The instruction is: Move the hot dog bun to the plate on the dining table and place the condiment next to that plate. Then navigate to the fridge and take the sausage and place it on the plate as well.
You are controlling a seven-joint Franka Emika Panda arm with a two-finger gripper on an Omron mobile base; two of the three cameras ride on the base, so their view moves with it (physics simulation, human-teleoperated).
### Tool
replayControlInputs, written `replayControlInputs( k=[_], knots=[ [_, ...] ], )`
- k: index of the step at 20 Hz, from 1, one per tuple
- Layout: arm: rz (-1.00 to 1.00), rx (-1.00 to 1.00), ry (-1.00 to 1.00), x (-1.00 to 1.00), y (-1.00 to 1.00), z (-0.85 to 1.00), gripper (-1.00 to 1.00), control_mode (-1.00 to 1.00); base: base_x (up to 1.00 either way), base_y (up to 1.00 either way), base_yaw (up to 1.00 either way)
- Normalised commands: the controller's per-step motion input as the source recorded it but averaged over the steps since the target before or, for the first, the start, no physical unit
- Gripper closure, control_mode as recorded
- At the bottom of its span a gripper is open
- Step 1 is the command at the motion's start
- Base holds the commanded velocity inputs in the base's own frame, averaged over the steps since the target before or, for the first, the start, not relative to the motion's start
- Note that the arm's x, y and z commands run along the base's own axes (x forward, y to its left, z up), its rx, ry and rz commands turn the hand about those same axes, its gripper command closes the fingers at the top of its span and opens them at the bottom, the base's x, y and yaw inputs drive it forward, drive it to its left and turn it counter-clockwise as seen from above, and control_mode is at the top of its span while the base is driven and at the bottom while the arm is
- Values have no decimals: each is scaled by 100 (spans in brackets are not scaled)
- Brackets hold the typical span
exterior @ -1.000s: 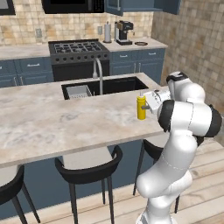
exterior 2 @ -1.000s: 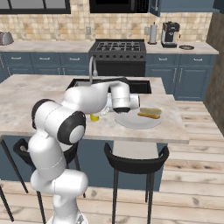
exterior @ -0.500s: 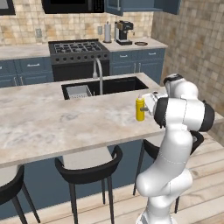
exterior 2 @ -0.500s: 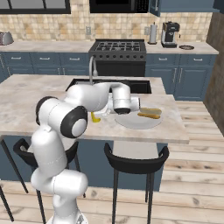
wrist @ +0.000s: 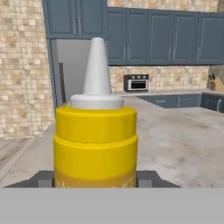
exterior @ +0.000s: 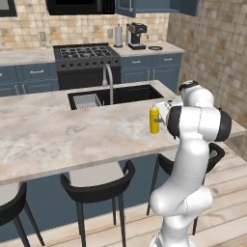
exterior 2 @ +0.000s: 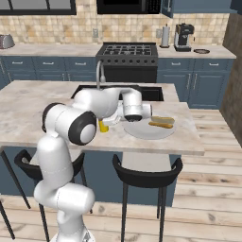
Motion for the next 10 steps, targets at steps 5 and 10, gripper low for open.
replayControlInputs(
  k=[5,10],
  knots=[
    [2,0,-2,7,-1,-22,-100,-100,0,0,0],
    [3,0,-2,0,0,-23,-100,-100,0,0,0]
  ],
)
